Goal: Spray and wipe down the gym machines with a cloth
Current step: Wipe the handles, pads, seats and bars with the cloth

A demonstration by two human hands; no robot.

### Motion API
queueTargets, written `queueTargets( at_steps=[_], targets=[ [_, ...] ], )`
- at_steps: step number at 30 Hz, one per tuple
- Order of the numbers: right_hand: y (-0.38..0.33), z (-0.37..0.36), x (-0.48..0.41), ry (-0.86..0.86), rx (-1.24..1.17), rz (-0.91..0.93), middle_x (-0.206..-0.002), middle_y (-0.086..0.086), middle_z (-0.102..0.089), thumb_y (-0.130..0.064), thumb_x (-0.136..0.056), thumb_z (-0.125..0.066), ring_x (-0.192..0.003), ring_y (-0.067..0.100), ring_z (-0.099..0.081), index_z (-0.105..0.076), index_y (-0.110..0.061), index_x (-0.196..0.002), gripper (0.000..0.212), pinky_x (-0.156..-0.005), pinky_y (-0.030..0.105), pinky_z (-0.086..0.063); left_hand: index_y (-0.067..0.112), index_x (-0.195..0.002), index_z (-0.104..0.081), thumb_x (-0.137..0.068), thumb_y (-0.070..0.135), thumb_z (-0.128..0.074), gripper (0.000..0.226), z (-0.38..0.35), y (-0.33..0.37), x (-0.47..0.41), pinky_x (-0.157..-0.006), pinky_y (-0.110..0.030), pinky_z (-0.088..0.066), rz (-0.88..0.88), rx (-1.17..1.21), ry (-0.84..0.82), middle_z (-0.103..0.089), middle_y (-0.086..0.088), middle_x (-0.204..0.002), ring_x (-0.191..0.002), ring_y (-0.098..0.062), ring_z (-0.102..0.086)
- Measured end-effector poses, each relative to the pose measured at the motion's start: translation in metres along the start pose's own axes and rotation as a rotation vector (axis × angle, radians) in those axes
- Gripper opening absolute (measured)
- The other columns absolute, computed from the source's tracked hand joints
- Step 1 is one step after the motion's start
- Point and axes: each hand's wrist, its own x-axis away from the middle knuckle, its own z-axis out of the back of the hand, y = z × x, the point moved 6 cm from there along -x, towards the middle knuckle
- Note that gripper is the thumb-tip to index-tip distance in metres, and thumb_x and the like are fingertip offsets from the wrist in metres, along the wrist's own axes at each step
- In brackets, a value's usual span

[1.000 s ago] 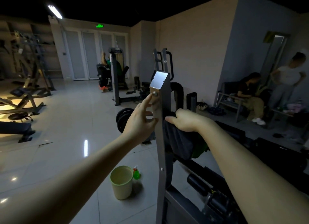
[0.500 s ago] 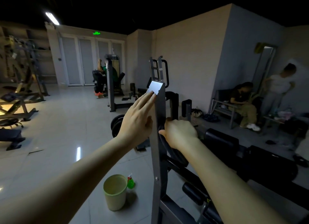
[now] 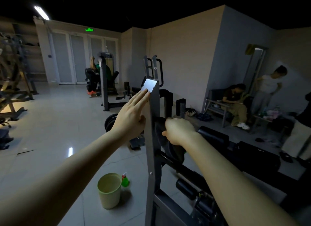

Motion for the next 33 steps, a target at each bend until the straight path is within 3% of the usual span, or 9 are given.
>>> queueTargets(
  at_steps=[8,10,13,15,18,21,26,30,33],
  targets=[
    [0.032,0.007,0.044,-0.073,-0.066,-0.052,-0.102,0.005,-0.055,-0.040,-0.094,-0.071,-0.095,0.029,-0.060,-0.051,-0.016,-0.109,0.035,-0.078,0.042,-0.051,0.015,-0.123,-0.070,-0.087,0.001,-0.061,0.040,-0.023,0.050,0.029,-0.103,-0.040,-0.050,0.008,0.153,0.015,-0.063,0.001,-0.133,-0.125,-0.019,-0.055],
    [0.041,0.006,0.055,-0.065,-0.049,-0.063,-0.106,0.006,-0.058,-0.034,-0.095,-0.069,-0.096,0.030,-0.059,-0.048,-0.017,-0.107,0.030,-0.075,0.041,-0.048,0.017,-0.132,-0.067,-0.090,0.004,-0.060,0.045,-0.038,0.065,0.030,-0.112,-0.027,-0.040,-0.038,0.189,-0.067,-0.059,0.002,-0.141,-0.133,-0.016,-0.048],
    [0.052,0.003,0.070,-0.017,-0.049,-0.078,-0.116,0.009,-0.060,-0.022,-0.098,-0.063,-0.100,0.031,-0.060,-0.049,-0.015,-0.117,0.025,-0.074,0.040,-0.047,0.015,-0.149,-0.051,-0.094,0.016,-0.060,0.056,-0.063,0.090,0.029,-0.118,-0.008,-0.007,-0.190,0.151,-0.189,-0.049,-0.001,-0.154,-0.147,-0.017,-0.033],
    [0.061,0.001,0.079,-0.004,-0.075,-0.096,-0.120,0.010,-0.061,-0.027,-0.096,-0.067,-0.104,0.031,-0.061,-0.048,-0.013,-0.123,0.036,-0.075,0.039,-0.047,0.016,-0.158,-0.036,-0.095,0.033,-0.059,0.069,-0.076,0.093,0.035,-0.123,-0.018,0.001,-0.249,0.060,-0.224,-0.037,0.001,-0.162,-0.154,-0.017,-0.021],
    [0.070,0.003,0.090,0.022,-0.195,-0.081,-0.127,0.007,-0.059,-0.045,-0.092,-0.071,-0.111,0.028,-0.060,-0.048,-0.016,-0.129,0.053,-0.082,0.041,-0.053,0.018,-0.163,-0.020,-0.092,0.044,-0.057,0.084,-0.081,0.086,0.048,-0.128,-0.035,-0.007,-0.239,-0.005,-0.266,-0.019,0.003,-0.169,-0.158,-0.014,-0.006],
    [0.077,0.013,0.103,0.124,-0.321,-0.087,-0.138,0.007,-0.056,-0.043,-0.100,-0.058,-0.122,0.030,-0.056,-0.047,-0.017,-0.139,0.048,-0.096,0.048,-0.052,0.018,-0.161,-0.027,-0.091,0.038,-0.062,0.080,-0.075,0.093,0.052,-0.127,-0.041,-0.014,-0.139,0.030,-0.217,-0.024,0.000,-0.168,-0.157,-0.017,-0.012],
    [0.103,0.020,0.136,0.379,-0.320,-0.246,-0.090,0.004,-0.067,-0.045,-0.104,-0.051,-0.086,0.028,-0.064,-0.064,-0.016,-0.103,0.032,-0.073,0.040,-0.056,0.016,-0.128,-0.064,-0.092,0.034,-0.068,0.041,-0.051,0.139,0.065,-0.094,-0.033,-0.049,-0.086,0.222,0.068,-0.058,-0.001,-0.125,-0.114,-0.021,-0.057],
    [0.104,0.032,0.168,0.466,-0.248,-0.295,-0.088,0.001,-0.065,-0.047,-0.104,-0.050,-0.081,0.027,-0.060,-0.063,-0.018,-0.099,0.032,-0.068,0.036,-0.049,0.029,-0.140,-0.058,-0.090,0.044,-0.072,0.054,-0.068,0.153,0.054,-0.077,-0.026,-0.050,0.057,0.328,-0.125,-0.052,0.007,-0.112,-0.085,-0.011,-0.059],
    [0.105,0.035,0.181,0.461,-0.197,-0.328,-0.085,0.000,-0.066,-0.045,-0.103,-0.051,-0.080,0.026,-0.063,-0.065,-0.018,-0.098,0.031,-0.065,0.034,-0.047,0.025,-0.136,-0.065,-0.091,0.022,-0.074,0.046,-0.071,0.147,0.044,-0.077,-0.031,-0.053,0.116,0.422,-0.134,-0.054,0.007,-0.095,-0.077,-0.011,-0.057]
  ],
)
